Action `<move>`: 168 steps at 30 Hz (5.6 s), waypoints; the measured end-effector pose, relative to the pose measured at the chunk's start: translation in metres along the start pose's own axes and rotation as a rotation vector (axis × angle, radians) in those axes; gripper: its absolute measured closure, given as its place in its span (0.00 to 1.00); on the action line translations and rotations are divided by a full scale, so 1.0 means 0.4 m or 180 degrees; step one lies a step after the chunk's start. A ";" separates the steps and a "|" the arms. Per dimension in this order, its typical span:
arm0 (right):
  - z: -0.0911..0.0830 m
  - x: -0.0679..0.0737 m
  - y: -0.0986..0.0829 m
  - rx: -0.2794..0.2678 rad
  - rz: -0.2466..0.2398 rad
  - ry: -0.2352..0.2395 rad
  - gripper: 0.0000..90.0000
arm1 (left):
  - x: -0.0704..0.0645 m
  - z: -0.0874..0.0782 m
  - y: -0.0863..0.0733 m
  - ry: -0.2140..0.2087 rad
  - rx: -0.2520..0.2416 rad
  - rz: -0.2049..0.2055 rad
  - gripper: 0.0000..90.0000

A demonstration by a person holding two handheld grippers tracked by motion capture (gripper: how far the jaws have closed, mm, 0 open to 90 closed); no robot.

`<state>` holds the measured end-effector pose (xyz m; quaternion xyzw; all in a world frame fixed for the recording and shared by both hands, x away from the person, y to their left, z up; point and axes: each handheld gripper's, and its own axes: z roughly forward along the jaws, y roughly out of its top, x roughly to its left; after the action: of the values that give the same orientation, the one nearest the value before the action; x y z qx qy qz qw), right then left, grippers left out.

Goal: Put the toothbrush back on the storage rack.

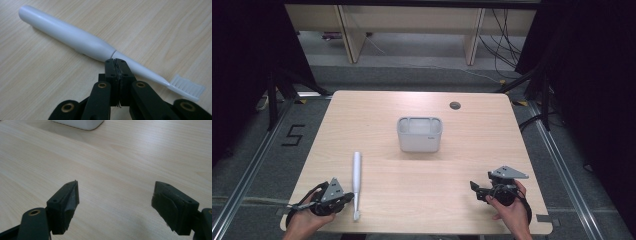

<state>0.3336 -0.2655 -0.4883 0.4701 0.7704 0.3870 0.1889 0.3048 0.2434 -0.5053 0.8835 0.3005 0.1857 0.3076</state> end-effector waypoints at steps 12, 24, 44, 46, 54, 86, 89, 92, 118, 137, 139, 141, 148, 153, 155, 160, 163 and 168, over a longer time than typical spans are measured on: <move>0.002 -0.006 0.000 0.0014 -0.0002 0.0020 0.25 | -0.016 0.059 0.054 -0.0082 -0.0001 0.0140 0.97; 0.002 -0.008 0.000 0.0009 -0.0030 -0.0038 0.25 | -0.020 0.106 0.106 -0.0128 -0.0074 0.0234 0.97; 0.005 -0.006 -0.001 0.0038 -0.0015 0.0010 0.25 | -0.018 0.165 0.193 -0.0173 -0.0120 0.0329 0.94; 0.004 -0.007 -0.001 0.0057 -0.0020 0.0014 0.25 | -0.015 0.174 0.203 -0.0195 -0.0122 0.0311 0.94; 0.006 -0.006 -0.001 0.0050 -0.0022 0.0008 0.25 | -0.011 0.202 0.237 -0.0184 -0.0121 0.0334 0.93; 0.007 -0.003 -0.003 0.0099 0.0016 0.0026 0.25 | 0.136 0.131 0.301 -0.0238 0.0376 0.0197 0.47; 0.009 0.000 -0.003 0.0109 0.0047 0.0066 0.25 | 0.165 0.125 0.301 -0.0265 0.0586 0.0283 0.44; 0.008 -0.008 -0.002 0.0125 -0.0031 0.0047 0.25 | 0.173 0.123 0.305 -0.0301 0.0603 0.0317 0.42; 0.010 -0.009 -0.003 0.0110 -0.0047 0.0055 0.25 | 0.173 0.218 0.315 -0.0538 0.1032 0.0545 0.49; 0.010 -0.007 -0.004 0.0098 -0.0045 0.0060 0.25 | 0.153 0.248 0.342 -0.0672 0.1465 0.0730 0.69; 0.011 -0.007 -0.004 0.0099 -0.0045 0.0061 0.25 | 0.150 0.249 0.346 -0.0695 0.1526 0.0714 0.71; 0.011 -0.007 -0.004 0.0103 -0.0057 0.0060 0.25 | 0.151 0.250 0.347 -0.0699 0.1560 0.0702 0.72; 0.010 -0.002 -0.004 0.0121 0.0007 0.0071 0.25 | 0.152 0.253 0.352 -0.0720 0.1645 0.0691 0.73; 0.011 -0.001 -0.004 0.0118 0.0000 0.0075 0.25 | 0.148 0.253 0.354 -0.0726 0.1736 0.0706 0.73; 0.011 -0.001 -0.004 0.0122 -0.0004 0.0073 0.25 | 0.146 0.255 0.357 -0.0715 0.1785 0.0733 0.73; 0.011 -0.002 -0.004 0.0118 -0.0005 0.0074 0.25 | 0.151 0.257 0.359 -0.0739 0.1814 0.0703 0.73; 0.012 -0.005 -0.004 0.0104 -0.0043 0.0074 0.25 | 0.150 0.256 0.359 -0.0691 0.1827 0.0696 0.74; 0.010 -0.003 -0.004 0.0126 0.0012 0.0068 0.25 | 0.151 0.252 0.357 -0.0634 0.1811 0.0744 0.74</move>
<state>0.3357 -0.2651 -0.4923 0.4711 0.7790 0.3770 0.1706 0.4614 0.1487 -0.4777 0.9764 0.2053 0.0409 0.0528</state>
